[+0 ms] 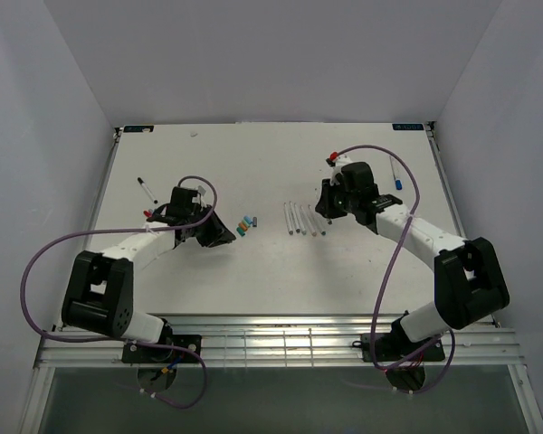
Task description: Open the pen caps
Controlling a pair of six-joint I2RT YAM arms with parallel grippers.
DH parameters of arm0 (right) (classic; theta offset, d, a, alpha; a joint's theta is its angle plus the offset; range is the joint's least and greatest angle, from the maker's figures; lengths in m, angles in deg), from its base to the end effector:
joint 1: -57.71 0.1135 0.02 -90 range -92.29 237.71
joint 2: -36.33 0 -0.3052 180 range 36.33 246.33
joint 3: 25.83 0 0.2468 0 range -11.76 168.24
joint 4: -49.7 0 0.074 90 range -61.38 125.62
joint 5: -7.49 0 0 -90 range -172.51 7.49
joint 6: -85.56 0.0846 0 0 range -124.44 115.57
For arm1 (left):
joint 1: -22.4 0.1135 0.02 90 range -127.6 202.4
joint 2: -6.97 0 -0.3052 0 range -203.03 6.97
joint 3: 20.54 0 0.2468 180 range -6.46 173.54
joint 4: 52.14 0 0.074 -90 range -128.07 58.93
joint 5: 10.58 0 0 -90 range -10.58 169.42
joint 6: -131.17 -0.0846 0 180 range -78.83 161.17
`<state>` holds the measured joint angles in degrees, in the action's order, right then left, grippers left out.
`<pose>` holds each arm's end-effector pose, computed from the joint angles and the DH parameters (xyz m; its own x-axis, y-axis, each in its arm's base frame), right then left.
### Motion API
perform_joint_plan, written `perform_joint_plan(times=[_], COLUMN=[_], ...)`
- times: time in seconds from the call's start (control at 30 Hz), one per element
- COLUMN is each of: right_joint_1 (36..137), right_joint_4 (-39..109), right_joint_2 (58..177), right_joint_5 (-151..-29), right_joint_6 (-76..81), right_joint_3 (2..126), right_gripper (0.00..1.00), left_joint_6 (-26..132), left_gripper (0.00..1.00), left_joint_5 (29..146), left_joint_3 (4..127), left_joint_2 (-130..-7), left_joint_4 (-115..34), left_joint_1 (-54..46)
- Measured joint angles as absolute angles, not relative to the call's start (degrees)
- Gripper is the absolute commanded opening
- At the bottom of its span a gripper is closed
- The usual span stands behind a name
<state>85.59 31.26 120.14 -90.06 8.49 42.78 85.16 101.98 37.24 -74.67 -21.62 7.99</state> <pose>0.3101 0.1766 0.2648 -0.6026 -0.0679 -0.7951 -0.4365 0.8622 0.2572 0.2727 -0.1036 0.1920 -0.8764 -0.4370 -0.2024 -0.2258 0.7440 -0.6289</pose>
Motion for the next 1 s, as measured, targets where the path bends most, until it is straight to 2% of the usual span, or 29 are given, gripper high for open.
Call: perform_joint_plan(times=[0.13, 0.2, 0.63, 1.0], right_joint_1=[81.7, 80.6, 77.0, 75.9], right_joint_4=[28.4, 27.8, 28.2, 29.8], right_joint_2=[123.5, 125.2, 131.0, 134.0], right_joint_5=[-86.3, -85.5, -86.2, -88.3], right_joint_6=[5.9, 5.2, 3.9, 3.9], right_joint_3=[42.8, 42.8, 42.8, 43.3], right_gripper=[0.08, 0.08, 0.08, 0.08], left_joint_6=[86.2, 86.6, 87.7, 88.0], left_gripper=[0.04, 0.11, 0.18, 0.33], left_joint_5=[101.6, 101.6, 100.7, 100.1], left_joint_3=[36.0, 36.0, 38.9, 42.2], left_joint_2=[-76.5, -77.8, -87.5, -90.3], left_joint_4=[-22.6, -23.7, -26.2, -26.6], left_joint_1=[7.1, 6.9, 6.7, 6.7])
